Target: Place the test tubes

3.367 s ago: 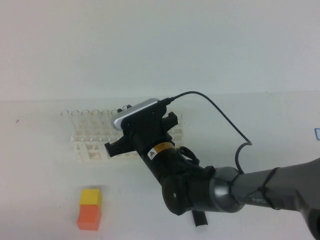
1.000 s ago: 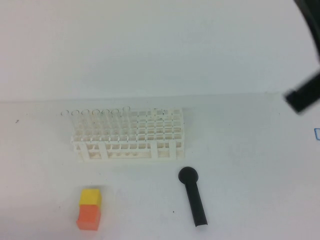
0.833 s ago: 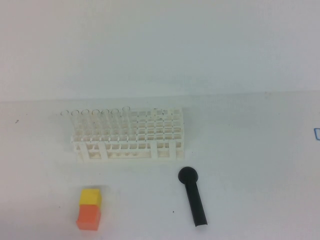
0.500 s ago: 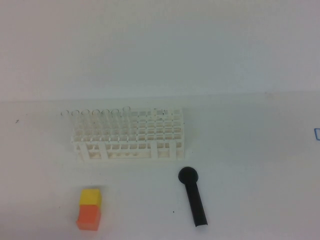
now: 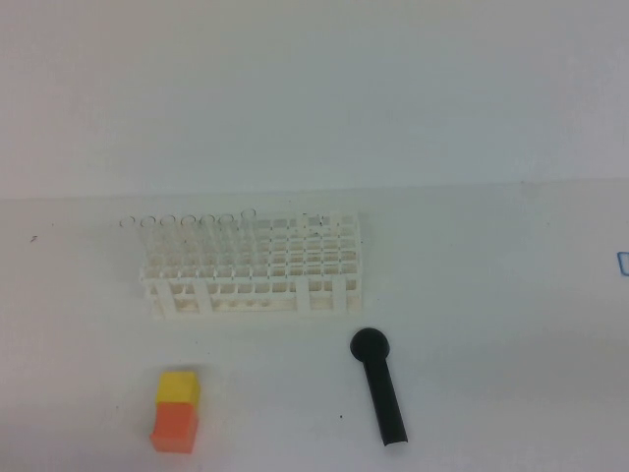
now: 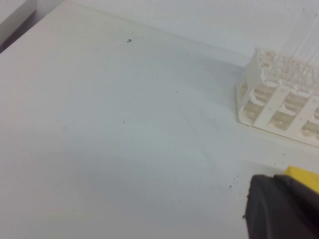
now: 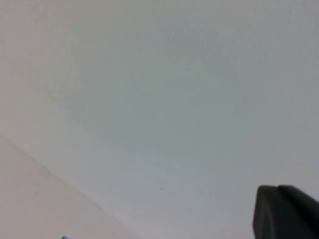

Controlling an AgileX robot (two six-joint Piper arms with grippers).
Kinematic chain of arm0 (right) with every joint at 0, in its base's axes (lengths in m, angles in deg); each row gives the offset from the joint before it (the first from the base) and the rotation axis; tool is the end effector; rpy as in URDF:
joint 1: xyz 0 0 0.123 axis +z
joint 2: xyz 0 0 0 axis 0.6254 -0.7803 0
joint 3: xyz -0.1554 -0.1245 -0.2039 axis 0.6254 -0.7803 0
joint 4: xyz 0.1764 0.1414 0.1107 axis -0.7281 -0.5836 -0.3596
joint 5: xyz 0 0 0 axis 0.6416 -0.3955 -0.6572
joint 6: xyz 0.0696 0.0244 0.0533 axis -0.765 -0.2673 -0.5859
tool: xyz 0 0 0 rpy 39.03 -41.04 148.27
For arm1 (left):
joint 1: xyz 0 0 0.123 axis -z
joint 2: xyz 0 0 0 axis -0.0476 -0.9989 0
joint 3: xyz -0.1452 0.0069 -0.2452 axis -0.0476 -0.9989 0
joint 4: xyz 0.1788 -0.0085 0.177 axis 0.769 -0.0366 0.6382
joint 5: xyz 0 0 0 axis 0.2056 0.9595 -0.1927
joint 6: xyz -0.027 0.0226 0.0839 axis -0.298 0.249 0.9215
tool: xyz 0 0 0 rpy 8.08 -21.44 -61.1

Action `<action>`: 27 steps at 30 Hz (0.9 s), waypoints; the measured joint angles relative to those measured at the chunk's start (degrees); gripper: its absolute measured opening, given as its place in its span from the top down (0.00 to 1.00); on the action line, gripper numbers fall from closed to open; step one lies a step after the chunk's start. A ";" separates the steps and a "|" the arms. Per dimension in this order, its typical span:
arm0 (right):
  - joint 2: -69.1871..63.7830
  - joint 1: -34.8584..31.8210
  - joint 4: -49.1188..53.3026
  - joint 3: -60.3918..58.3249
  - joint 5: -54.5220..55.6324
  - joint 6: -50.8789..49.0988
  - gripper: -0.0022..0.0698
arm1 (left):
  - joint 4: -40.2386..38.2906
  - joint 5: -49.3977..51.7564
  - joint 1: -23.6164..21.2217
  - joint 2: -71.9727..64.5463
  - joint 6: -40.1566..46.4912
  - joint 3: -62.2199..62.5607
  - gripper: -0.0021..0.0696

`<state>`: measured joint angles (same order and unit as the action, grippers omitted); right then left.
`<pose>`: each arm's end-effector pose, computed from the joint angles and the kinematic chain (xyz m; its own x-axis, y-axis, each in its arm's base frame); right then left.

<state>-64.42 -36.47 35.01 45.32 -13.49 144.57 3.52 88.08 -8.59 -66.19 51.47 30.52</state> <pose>0.0693 0.0004 0.2623 0.1425 -0.7018 -0.6980 0.1243 0.7123 -0.6908 0.0539 -0.0001 0.1739 -0.2360 -0.1707 -0.9566 -0.0789 0.9846 -0.1562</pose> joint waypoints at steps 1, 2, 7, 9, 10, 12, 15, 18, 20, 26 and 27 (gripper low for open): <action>0.12 -0.08 -0.26 -0.46 -0.55 0.00 0.97 | 0.00 0.00 0.00 0.00 0.00 0.00 0.97; 0.10 -0.08 -0.48 -0.66 -1.24 0.00 0.97 | 0.00 0.00 0.00 0.00 0.00 0.00 0.97; 0.23 -0.08 -1.23 -3.12 -2.69 0.00 0.97 | 0.00 0.00 0.00 0.00 0.00 0.00 0.97; 0.91 -0.08 -1.23 -4.47 -3.05 0.00 0.97 | 0.11 0.00 0.00 0.00 0.00 0.00 0.97; 1.76 -0.08 -0.80 -5.17 -3.14 0.63 0.97 | 0.01 0.00 0.00 0.00 0.00 0.00 0.97; 3.66 -0.08 0.39 -6.34 -2.61 2.92 0.97 | 0.01 0.00 0.00 0.00 0.00 0.00 0.97; 6.43 -0.08 0.89 -8.45 0.22 5.16 0.97 | 0.01 0.00 0.00 0.00 0.00 0.00 0.97; 8.98 -0.08 0.89 -9.36 1.87 4.84 0.97 | 0.01 0.00 0.00 0.00 0.00 0.00 0.97; 10.37 -0.47 0.89 -9.51 1.88 2.87 0.97 | 0.01 0.00 0.00 0.00 0.00 0.00 0.97; 11.67 -4.15 1.07 -9.65 0.03 -15.59 0.97 | 0.01 0.00 0.00 0.00 0.00 0.00 0.97; 11.67 -4.69 1.95 -9.65 -1.32 -19.48 0.97 | 0.01 0.00 0.00 0.00 0.00 0.00 0.97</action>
<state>-52.75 -41.16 36.96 35.67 -14.81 125.09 3.53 88.08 -8.59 -66.19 51.47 30.52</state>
